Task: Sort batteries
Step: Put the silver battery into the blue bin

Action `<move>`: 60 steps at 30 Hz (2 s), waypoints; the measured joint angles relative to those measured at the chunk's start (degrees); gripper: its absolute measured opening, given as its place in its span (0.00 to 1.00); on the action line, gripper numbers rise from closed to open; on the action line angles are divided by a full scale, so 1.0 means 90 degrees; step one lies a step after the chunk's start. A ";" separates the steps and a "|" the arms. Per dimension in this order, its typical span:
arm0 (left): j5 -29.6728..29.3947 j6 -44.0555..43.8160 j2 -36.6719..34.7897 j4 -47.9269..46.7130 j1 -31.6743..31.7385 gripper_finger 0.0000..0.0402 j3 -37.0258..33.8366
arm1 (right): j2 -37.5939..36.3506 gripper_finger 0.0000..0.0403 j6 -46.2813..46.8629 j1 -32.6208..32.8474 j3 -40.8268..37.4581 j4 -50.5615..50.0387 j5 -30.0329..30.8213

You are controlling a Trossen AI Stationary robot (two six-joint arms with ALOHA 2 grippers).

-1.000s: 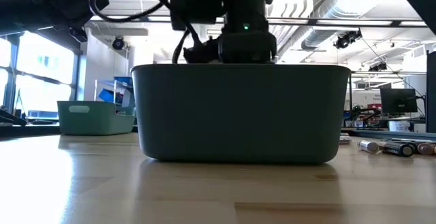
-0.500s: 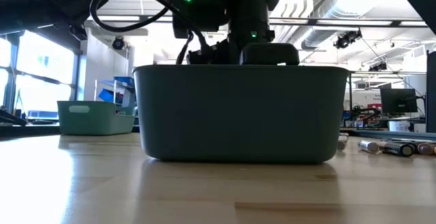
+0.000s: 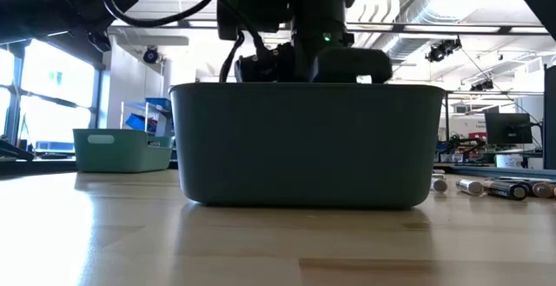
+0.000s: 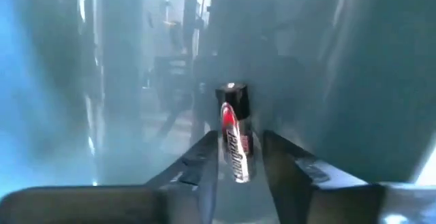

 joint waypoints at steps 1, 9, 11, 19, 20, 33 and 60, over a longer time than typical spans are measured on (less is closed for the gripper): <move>0.0000 -0.0001 0.0000 0.0000 -0.0002 0.01 0.0000 | 0.0000 0.31 0.0034 -0.0003 0.0073 -0.0040 -0.0001; 0.0002 -0.0020 -0.0001 -0.0015 0.0000 0.01 0.0000 | -0.0377 0.40 0.0027 0.0035 0.1022 -0.1093 0.0786; 0.0001 -0.0114 0.0002 -0.0019 -0.0002 0.01 0.0000 | -0.0674 0.40 0.0151 0.0082 0.1064 -0.1219 0.1118; 0.0023 -0.0153 0.0002 -0.0027 -0.0001 0.01 0.0000 | -0.2512 0.40 0.1296 0.0269 -0.0443 -0.1640 0.2618; 0.0026 -0.0153 0.0002 -0.0028 0.0000 0.01 0.0000 | -0.2773 0.40 0.1446 0.0240 -0.0848 -0.1567 0.2708; 0.0002 -0.0108 0.0002 0.0015 0.0000 0.01 0.0000 | -0.4958 0.40 0.0451 -0.1200 -0.5872 0.2002 0.1388; 0.0029 -0.0165 0.0001 0.0007 0.0000 0.01 0.0000 | -0.3803 0.17 -0.0785 -0.2305 -0.6233 0.2241 0.0876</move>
